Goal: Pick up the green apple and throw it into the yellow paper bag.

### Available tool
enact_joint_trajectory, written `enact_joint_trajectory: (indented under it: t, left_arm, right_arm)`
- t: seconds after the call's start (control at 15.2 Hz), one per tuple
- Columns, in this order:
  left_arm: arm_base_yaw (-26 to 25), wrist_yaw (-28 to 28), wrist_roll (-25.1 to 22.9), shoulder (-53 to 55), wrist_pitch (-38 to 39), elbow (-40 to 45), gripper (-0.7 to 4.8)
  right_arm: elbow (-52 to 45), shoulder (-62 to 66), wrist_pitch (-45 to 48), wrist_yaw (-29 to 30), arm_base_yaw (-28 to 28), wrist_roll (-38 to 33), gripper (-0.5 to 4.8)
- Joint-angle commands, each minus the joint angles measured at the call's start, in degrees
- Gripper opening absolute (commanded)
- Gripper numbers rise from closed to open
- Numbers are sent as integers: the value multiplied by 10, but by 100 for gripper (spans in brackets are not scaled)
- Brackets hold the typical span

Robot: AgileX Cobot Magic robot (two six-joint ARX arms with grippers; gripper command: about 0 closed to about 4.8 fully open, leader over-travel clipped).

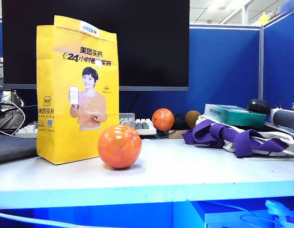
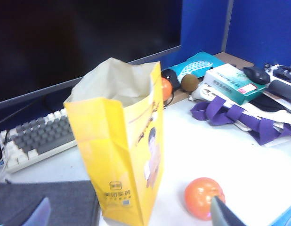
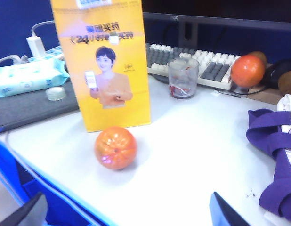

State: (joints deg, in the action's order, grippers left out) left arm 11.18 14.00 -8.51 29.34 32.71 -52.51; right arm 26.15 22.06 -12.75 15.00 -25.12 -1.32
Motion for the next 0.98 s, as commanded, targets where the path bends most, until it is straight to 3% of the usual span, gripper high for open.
enact_joint_trajectory:
  t: [0.07,0.13,0.26,0.52,0.59,0.66,0.85,0.98]
  left_arm:
    - [0,46,7,-4,-55,1,432]
    - [0,57,20,-7,-60,2,430]
    - [0,7,68,-53,-89,40,430]
    - [0,-69,91,-243,-121,171,430]
    - [0,-90,95,-283,-121,190,430]
    - [-1,-129,94,-290,-102,197,430]
    - [-1,-143,94,-283,-99,207,430]
    - [-1,-164,95,-283,-91,219,430]
  right_arm:
    - [-6,26,78,-18,0,-2,479]
    - [-6,28,99,-18,0,-1,479]
    - [-6,28,154,-19,0,12,479]
    - [-10,25,138,-30,0,21,479]
    - [-11,24,137,-42,0,40,479]
    - [-12,23,143,-98,-1,69,477]
    - [-44,13,200,-163,-1,74,448]
    - [-93,16,224,-162,-1,46,376]
